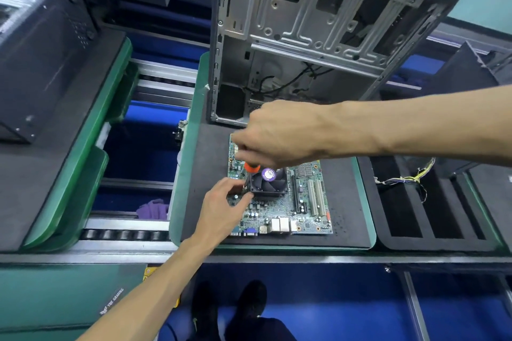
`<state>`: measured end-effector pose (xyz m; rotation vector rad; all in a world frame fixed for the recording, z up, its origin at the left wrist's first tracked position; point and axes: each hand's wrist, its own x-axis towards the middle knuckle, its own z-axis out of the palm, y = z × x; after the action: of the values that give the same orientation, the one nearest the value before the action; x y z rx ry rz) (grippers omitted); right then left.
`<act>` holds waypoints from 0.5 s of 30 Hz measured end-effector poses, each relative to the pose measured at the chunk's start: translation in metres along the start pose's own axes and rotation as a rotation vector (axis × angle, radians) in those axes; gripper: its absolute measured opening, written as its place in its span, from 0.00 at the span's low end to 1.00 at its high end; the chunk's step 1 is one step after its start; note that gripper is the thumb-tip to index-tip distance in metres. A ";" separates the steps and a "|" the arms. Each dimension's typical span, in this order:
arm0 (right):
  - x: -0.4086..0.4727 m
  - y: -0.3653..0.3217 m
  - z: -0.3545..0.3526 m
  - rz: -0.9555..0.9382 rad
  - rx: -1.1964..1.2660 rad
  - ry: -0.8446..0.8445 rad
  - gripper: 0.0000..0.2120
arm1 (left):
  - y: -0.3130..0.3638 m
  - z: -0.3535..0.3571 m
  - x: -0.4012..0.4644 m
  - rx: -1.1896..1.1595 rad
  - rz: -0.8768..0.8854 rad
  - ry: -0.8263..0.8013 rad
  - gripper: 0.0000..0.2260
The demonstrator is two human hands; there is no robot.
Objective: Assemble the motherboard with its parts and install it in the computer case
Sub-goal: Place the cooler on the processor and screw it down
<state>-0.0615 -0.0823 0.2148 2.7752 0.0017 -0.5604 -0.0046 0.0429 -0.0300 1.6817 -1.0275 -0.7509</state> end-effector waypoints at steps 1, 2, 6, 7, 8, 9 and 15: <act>0.002 -0.002 0.001 0.077 -0.010 0.009 0.19 | 0.000 0.000 0.000 -0.003 -0.005 -0.005 0.09; 0.003 -0.002 0.000 0.118 -0.008 0.013 0.19 | 0.000 0.000 0.000 -0.003 -0.011 -0.011 0.09; 0.000 0.009 -0.005 0.057 0.229 -0.103 0.16 | 0.004 0.000 0.002 -0.014 -0.010 -0.026 0.08; -0.003 0.012 -0.007 0.010 0.285 -0.130 0.17 | 0.003 0.000 0.001 -0.018 -0.009 -0.026 0.09; -0.005 0.014 -0.008 -0.030 0.314 -0.145 0.17 | 0.003 0.000 0.001 -0.017 -0.012 -0.027 0.09; -0.008 0.015 -0.008 -0.064 0.319 -0.148 0.16 | 0.003 0.000 0.000 -0.015 -0.018 -0.027 0.10; -0.014 0.000 0.006 -0.022 0.152 0.030 0.14 | 0.004 0.001 0.001 -0.003 -0.010 -0.014 0.09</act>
<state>-0.0769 -0.0833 0.2150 2.9348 -0.0039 -0.5450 -0.0060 0.0411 -0.0266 1.6818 -1.0281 -0.7715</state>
